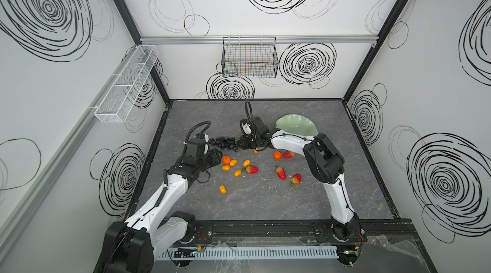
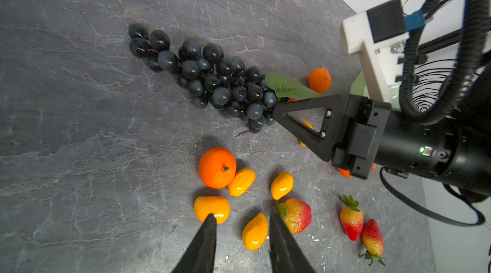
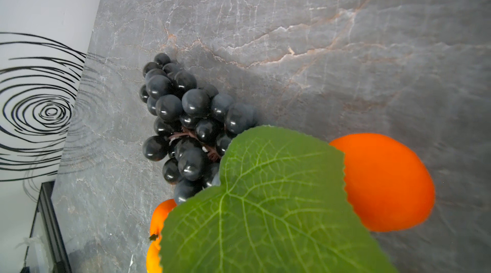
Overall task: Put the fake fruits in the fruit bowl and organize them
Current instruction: 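Close the right gripper on the grape stem and lift the grapes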
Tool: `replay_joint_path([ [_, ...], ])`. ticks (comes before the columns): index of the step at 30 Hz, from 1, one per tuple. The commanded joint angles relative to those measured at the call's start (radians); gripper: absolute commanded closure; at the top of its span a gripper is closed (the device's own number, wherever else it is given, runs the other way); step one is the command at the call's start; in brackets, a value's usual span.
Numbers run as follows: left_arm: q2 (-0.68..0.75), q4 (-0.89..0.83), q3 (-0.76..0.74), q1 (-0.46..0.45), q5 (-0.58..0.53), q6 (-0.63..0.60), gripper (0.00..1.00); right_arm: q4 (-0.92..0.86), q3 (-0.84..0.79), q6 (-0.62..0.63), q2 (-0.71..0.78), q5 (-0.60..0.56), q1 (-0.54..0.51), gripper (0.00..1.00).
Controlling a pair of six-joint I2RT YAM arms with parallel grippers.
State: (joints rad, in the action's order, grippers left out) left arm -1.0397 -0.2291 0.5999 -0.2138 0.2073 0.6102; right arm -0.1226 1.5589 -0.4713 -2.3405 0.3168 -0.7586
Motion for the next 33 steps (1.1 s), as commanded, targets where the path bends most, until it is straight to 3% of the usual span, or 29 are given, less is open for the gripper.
replay_joint_path([
  [1, -0.003, 0.027, 0.005, -0.01, -0.01, -0.003, 0.63, 0.022, 0.035, 0.002, -0.008, 0.0, 0.004, 0.8],
  [15, 0.002, 0.018, 0.023, -0.03, -0.022, 0.007, 0.63, 0.014, -0.005, 0.011, 0.079, -0.006, 0.002, 1.0],
  [33, 0.018, 0.003, 0.07, -0.046, -0.035, 0.001, 0.53, -0.038, -0.072, 0.011, 0.32, -0.025, -0.025, 1.0],
])
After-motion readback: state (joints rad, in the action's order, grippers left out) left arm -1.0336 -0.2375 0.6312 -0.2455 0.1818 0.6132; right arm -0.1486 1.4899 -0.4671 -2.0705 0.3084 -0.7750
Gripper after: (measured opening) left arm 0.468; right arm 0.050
